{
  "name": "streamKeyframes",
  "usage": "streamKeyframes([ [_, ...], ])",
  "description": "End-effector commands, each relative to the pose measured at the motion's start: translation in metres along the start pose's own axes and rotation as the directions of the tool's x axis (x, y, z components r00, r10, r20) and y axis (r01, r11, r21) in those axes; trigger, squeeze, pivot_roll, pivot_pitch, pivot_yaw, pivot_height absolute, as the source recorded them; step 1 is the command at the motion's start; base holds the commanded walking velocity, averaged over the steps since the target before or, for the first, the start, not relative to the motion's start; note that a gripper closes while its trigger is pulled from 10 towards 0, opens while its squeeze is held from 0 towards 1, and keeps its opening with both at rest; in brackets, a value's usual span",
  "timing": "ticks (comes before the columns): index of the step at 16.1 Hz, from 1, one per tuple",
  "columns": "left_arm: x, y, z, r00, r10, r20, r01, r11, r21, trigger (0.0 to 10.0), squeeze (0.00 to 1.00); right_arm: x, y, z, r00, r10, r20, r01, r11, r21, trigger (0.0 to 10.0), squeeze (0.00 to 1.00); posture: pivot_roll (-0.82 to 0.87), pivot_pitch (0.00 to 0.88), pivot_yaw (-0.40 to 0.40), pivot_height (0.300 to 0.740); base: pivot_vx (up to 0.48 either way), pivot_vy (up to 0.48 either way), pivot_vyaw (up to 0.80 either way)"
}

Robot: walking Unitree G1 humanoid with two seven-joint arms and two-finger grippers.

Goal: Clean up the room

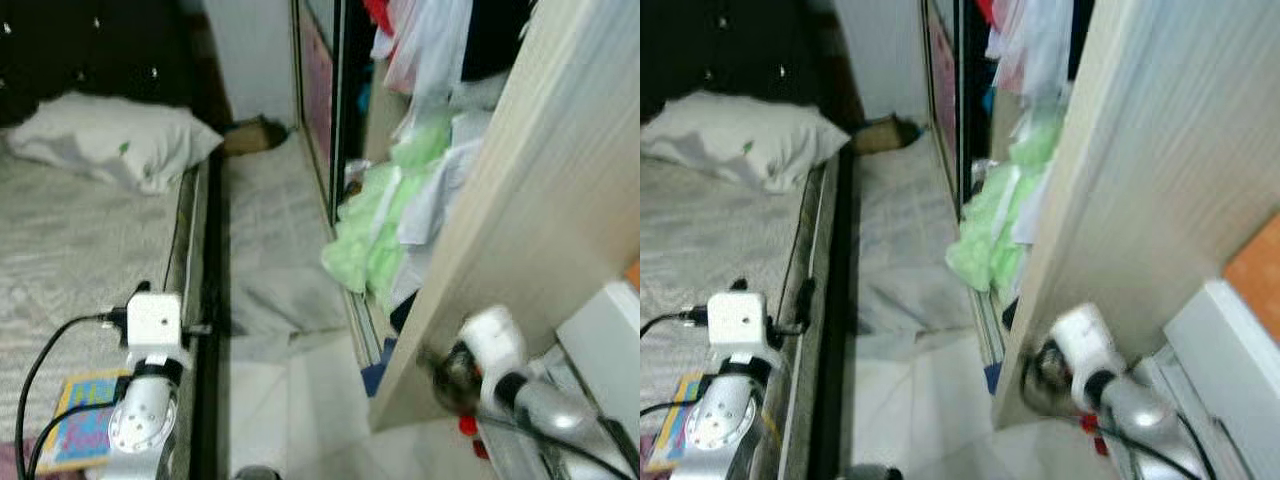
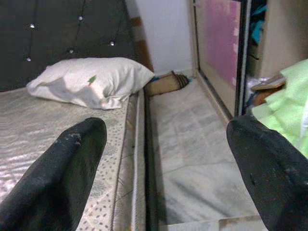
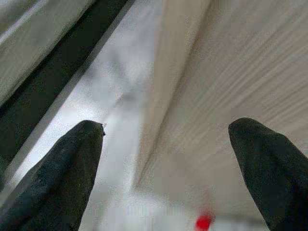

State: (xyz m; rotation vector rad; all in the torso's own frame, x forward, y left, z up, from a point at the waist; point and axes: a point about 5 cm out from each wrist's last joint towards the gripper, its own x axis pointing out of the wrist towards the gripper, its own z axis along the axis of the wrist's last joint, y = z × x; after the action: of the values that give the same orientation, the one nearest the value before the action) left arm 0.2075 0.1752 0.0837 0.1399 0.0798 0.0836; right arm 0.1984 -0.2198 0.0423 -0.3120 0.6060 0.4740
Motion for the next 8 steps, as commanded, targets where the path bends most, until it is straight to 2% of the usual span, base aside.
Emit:
streamKeyframes([
  [1,0.003,-0.005,0.002,1.000,-0.028,0.011,0.028,1.000,0.005,10.0,0.00,0.000,0.003,-0.018,0.993,0.048,-0.104,-0.048,0.999,0.004,10.0,0.00,-0.10,0.000,0.021,0.740,0.000,0.000,0.00],
  [2,0.004,-0.007,0.003,0.999,-0.043,0.015,0.042,0.999,0.008,10.0,0.00,0.000,0.008,-0.035,0.973,0.109,-0.204,-0.109,0.994,0.010,10.0,0.00,-0.10,0.000,0.019,0.740,0.000,0.000,0.00],
  [3,0.005,-0.008,0.003,0.999,-0.049,0.017,0.048,0.999,0.010,10.0,0.00,0.001,0.013,-0.048,0.954,0.154,-0.258,-0.161,0.987,-0.003,10.0,0.00,-0.10,0.000,0.018,0.740,0.000,0.000,0.00],
  [4,0.007,-0.008,0.004,0.999,-0.051,0.017,0.051,0.999,0.009,10.0,0.00,0.002,0.022,-0.059,0.920,0.239,-0.312,-0.263,0.964,-0.036,10.0,0.00,-0.09,0.000,0.014,0.740,0.000,0.000,0.00],
  [6,0.008,-0.008,0.004,0.998,-0.053,0.019,0.053,0.999,0.010,10.0,0.00,0.005,0.029,-0.071,0.889,0.290,-0.355,-0.322,0.946,-0.031,10.0,0.00,-0.09,0.000,0.012,0.740,0.000,0.000,0.00],
  [7,0.009,-0.008,0.004,0.998,-0.057,0.020,0.057,0.998,0.010,10.0,0.00,0.013,0.036,-0.077,0.853,0.324,-0.409,-0.386,0.919,-0.076,10.0,0.00,-0.09,0.000,0.011,0.740,0.000,0.000,0.00],
  [8,0.009,-0.009,0.004,0.998,-0.062,0.020,0.062,0.998,0.009,10.0,0.00,0.020,0.038,-0.076,0.851,0.317,-0.418,-0.389,0.916,-0.097,10.0,0.00,-0.09,0.000,0.012,0.740,0.000,0.000,0.00],
])
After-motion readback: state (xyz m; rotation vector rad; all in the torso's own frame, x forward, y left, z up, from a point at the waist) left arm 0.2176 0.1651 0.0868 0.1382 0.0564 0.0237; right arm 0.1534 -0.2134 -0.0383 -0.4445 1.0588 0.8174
